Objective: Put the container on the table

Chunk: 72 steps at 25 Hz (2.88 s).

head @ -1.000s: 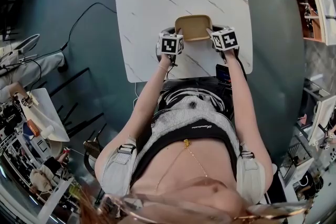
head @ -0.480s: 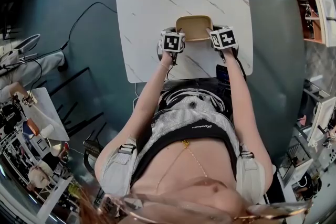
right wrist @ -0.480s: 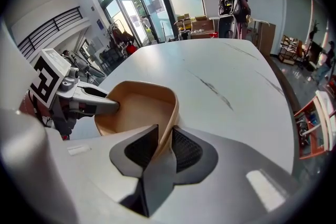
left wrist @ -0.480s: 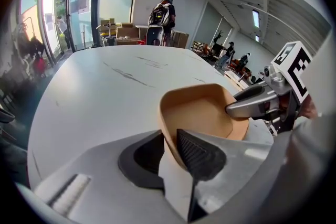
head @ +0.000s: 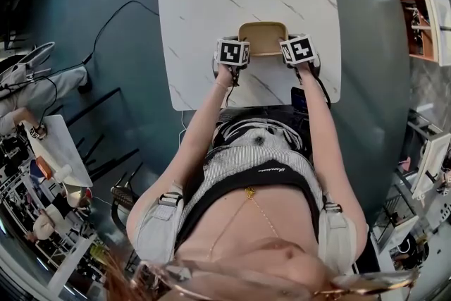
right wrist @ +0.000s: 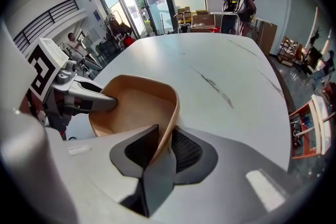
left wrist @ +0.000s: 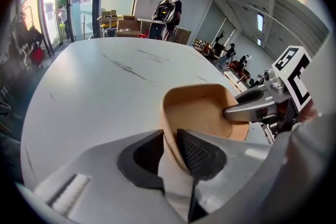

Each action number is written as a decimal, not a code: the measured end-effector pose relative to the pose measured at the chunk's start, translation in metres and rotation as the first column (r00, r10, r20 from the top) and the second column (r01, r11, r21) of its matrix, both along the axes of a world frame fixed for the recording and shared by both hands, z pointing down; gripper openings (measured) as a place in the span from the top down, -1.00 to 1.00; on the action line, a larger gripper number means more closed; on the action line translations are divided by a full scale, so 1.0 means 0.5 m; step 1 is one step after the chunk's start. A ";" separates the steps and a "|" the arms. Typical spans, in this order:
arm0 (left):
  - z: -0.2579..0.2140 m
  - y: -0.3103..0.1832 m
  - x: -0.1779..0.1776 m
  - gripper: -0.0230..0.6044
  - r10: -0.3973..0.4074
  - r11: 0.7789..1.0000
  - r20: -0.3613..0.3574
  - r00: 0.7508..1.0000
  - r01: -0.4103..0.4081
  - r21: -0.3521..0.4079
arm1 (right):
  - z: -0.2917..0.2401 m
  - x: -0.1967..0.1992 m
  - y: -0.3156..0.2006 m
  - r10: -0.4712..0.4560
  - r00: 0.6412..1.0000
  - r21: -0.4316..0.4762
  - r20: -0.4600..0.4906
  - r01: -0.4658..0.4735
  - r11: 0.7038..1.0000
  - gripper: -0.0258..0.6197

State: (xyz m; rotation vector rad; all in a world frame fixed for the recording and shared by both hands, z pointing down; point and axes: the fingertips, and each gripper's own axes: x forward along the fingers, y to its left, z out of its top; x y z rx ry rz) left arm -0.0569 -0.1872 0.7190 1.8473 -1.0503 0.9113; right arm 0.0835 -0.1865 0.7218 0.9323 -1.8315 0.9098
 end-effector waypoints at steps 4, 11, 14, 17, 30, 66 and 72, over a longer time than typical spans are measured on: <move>0.003 0.001 -0.001 0.66 -0.005 1.000 -0.011 1.000 0.005 -0.009 | 0.007 -0.002 0.000 0.005 1.000 -0.035 0.006 -0.005 0.999 0.58; 0.006 -0.003 -0.001 0.66 -0.008 1.000 -0.018 1.000 0.008 -0.021 | 0.013 -0.003 -0.002 -0.001 1.000 -0.059 0.009 0.001 0.998 0.57; 0.007 -0.003 -0.003 0.64 -0.009 1.000 -0.014 1.000 0.009 -0.024 | 0.015 -0.004 -0.002 0.000 1.000 -0.065 0.016 0.001 0.998 0.56; 0.006 -0.002 -0.005 0.63 -0.030 0.999 -0.026 0.999 0.029 -0.025 | 0.013 -0.004 0.000 -0.005 1.000 -0.061 0.013 0.005 0.998 0.56; 0.002 -0.002 -0.012 0.46 -0.070 0.998 -0.064 0.996 0.070 -0.004 | 0.008 0.000 0.003 0.024 0.998 -0.033 0.062 -0.022 0.999 0.44; -0.136 0.031 -0.029 0.26 -0.047 0.971 -0.046 0.998 0.056 0.231 | -0.111 0.002 0.040 -0.057 0.985 0.135 0.163 0.035 0.990 0.26; -0.178 0.043 -0.015 0.34 -0.036 0.952 -0.063 0.997 0.053 0.301 | -0.169 -0.032 0.050 -0.163 0.964 0.246 0.212 0.109 0.963 0.41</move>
